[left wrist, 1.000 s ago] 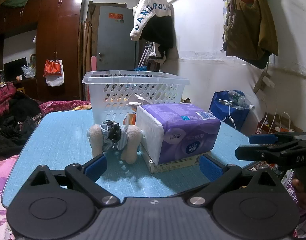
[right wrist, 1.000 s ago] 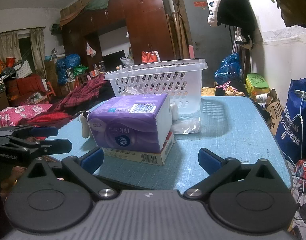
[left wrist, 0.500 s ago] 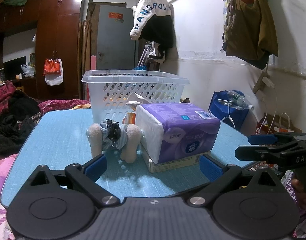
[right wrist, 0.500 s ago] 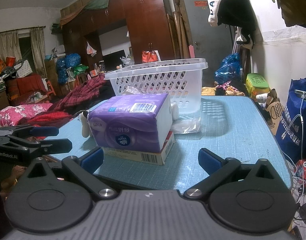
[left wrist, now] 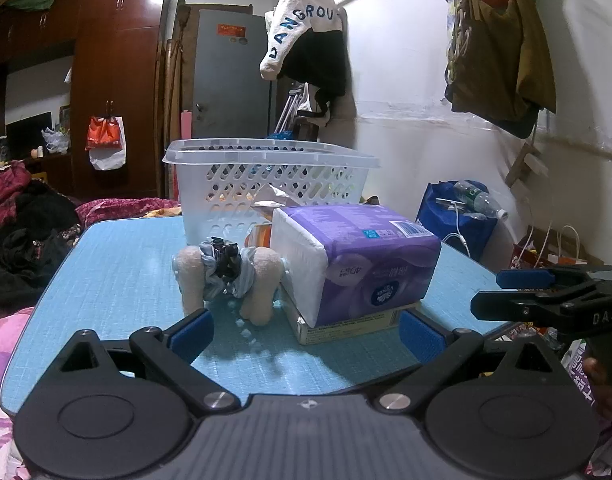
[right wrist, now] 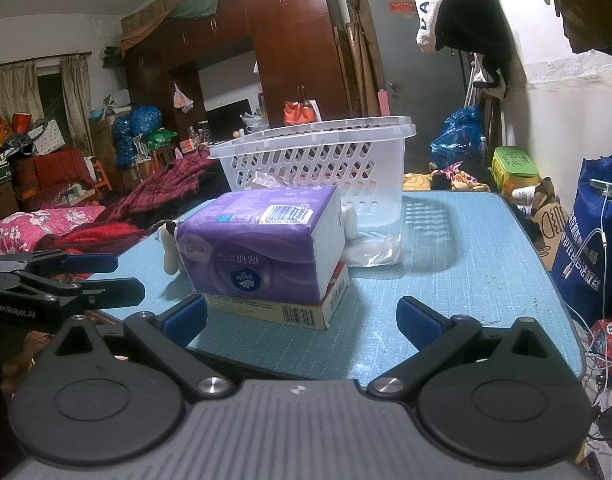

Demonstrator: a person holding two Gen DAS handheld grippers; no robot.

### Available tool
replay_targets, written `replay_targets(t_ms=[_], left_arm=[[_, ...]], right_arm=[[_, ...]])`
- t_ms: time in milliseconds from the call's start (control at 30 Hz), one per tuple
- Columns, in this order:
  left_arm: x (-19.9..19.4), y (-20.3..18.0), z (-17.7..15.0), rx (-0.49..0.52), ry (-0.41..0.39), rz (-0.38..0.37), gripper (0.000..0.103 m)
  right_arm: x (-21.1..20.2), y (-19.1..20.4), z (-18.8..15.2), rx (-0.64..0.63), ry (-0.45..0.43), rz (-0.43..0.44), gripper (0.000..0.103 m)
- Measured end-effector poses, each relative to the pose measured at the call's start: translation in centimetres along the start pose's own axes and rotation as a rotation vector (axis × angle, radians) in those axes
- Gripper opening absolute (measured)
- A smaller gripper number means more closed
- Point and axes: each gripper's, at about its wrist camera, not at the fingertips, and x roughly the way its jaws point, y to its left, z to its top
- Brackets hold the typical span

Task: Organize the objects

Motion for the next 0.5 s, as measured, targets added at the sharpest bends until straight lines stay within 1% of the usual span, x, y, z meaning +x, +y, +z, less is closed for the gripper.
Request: replay_targets(t_ms=[500], left_arm=[[-0.02,-0.01,0.0,-0.002,0.0,0.004,0.1]], right_arm=[[0.03,-0.02,0.02,-0.001,0.002,0.0,0.103]])
